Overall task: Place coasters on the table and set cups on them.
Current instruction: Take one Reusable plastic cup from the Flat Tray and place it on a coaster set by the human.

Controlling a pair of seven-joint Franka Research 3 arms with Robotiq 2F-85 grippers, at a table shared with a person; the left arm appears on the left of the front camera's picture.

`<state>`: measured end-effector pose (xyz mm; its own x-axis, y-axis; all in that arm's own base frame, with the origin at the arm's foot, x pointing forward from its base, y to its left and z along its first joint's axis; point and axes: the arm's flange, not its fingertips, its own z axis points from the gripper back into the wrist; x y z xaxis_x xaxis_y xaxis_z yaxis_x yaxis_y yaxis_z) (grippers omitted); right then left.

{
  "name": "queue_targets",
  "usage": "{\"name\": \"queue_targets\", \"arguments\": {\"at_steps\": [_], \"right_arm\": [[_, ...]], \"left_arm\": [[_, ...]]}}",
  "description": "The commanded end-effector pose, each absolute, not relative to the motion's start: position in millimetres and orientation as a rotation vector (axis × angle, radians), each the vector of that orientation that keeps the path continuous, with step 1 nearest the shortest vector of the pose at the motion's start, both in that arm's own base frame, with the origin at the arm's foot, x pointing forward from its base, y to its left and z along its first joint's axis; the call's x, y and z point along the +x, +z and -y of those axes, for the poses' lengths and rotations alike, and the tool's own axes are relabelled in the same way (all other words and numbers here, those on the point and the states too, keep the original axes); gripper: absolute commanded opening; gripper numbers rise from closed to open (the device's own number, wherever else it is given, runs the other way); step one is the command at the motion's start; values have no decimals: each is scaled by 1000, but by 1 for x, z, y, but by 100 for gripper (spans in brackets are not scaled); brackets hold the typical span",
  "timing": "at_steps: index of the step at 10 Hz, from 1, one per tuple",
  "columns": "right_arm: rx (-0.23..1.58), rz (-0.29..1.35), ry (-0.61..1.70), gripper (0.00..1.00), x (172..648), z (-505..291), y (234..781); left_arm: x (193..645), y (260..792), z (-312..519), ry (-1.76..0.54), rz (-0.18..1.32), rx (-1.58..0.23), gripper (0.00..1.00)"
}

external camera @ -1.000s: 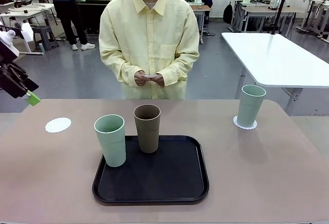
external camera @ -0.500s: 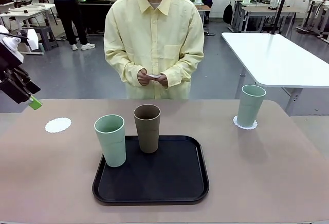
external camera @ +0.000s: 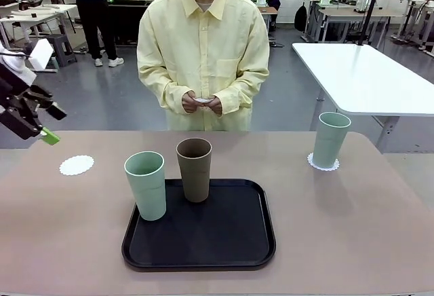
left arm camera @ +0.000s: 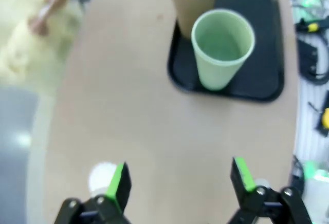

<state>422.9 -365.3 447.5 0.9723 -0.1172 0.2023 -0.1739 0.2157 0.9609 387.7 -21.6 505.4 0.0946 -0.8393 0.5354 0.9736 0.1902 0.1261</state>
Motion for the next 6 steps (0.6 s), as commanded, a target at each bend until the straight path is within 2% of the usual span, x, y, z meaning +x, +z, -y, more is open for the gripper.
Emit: {"name": "queue_targets", "arguments": {"at_steps": [1,3,4,6], "right_arm": [[1352,247,34,100,423,364,447],[1352,247,34,100,423,364,447],[1352,247,34,100,423,364,447],[1352,247,34,100,423,364,447]], "left_arm": [[426,484,11,-1571,674,-501,100],[448,463,16,-1613,662,-624,100],[455,448,18,-1595,592,-658,100],[463,422,19,-1549,549,-751,100]]}}
